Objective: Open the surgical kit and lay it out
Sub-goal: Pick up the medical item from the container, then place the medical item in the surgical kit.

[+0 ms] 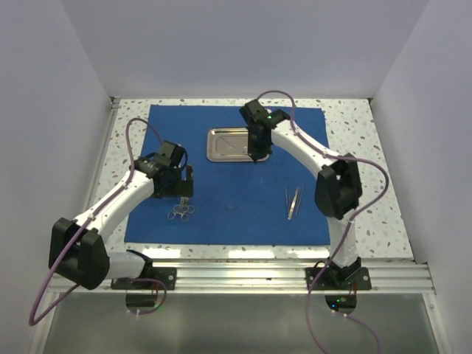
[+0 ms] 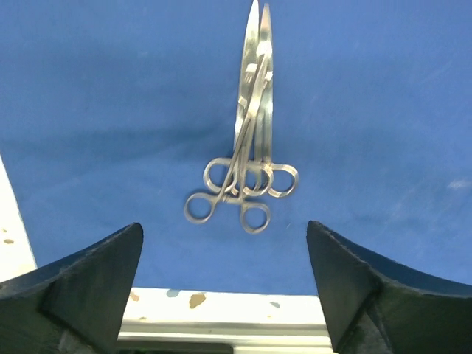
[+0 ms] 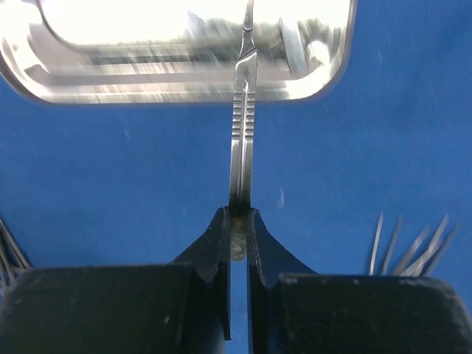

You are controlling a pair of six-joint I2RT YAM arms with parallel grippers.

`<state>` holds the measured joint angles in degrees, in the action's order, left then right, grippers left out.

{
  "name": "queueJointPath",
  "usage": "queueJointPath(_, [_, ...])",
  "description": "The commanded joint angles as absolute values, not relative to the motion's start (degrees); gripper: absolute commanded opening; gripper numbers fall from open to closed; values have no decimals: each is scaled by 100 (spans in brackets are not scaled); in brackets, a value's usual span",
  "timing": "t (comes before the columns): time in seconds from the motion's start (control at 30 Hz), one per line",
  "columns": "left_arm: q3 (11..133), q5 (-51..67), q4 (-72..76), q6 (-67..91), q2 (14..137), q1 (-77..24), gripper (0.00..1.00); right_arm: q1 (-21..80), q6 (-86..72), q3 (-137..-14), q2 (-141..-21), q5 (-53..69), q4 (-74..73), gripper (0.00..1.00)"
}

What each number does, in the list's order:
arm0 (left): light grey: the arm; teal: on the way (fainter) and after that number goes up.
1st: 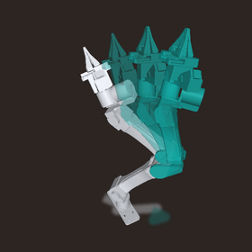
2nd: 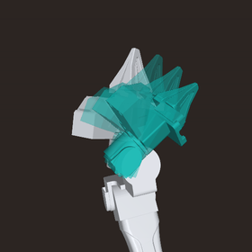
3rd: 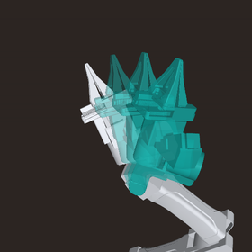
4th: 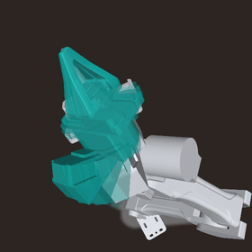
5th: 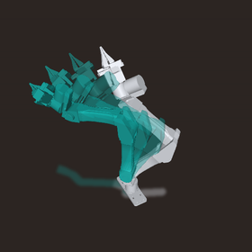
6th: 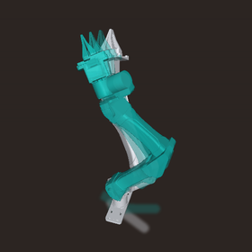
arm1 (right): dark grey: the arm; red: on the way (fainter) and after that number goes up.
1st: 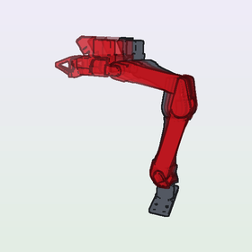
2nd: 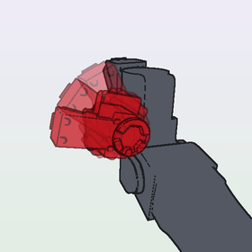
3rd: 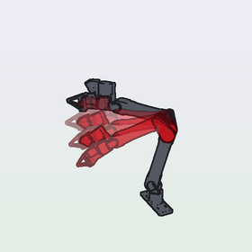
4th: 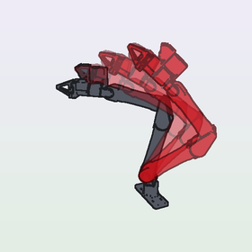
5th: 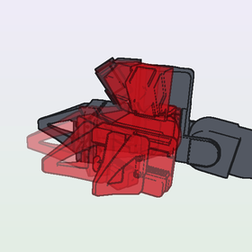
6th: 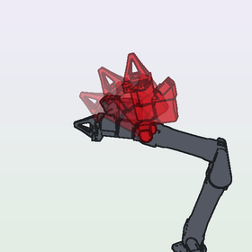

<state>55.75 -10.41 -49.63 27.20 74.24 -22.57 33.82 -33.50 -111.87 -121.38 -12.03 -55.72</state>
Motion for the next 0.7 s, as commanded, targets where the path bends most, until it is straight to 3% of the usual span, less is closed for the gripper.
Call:
queueJointPath(0.0, [6116, -1125, -4518, 2742, 7794, -2241, 100, 3515, -3673, -9716, -11077, -774, -5073, 0])
queueJointPath(0.17, [6880, -1046, -4474, 2716, 8533, -2241, 100, 4042, -4034, -7739, -10153, -150, -4379, 0])
queueJointPath(0.33, [7944, -853, -4526, 2690, 9386, -2250, 100, 4605, -4377, -6953, -9870, 228, -3842, 0])
queueJointPath(0.4, [8303, -835, -4605, 2689, 9657, -2250, 99, 4693, -4377, -6961, -9931, 325, -3797, 42])
queueJointPath(0.43, [8384, -800, -4614, 2698, 9720, -2250, 99, 4693, -4316, -7013, -9984, 334, -3823, 59])
queueJointPath(0.47, [8437, -765, -4632, 2698, 9773, -2250, 99, 4685, -4289, -7205, -10010, 325, -4023, 98])
queueJointPath(0.67, [8368, -712, -4614, 2716, 9756, -2250, 96, 4615, -3877, -8346, -9975, -465, -4990, 98])
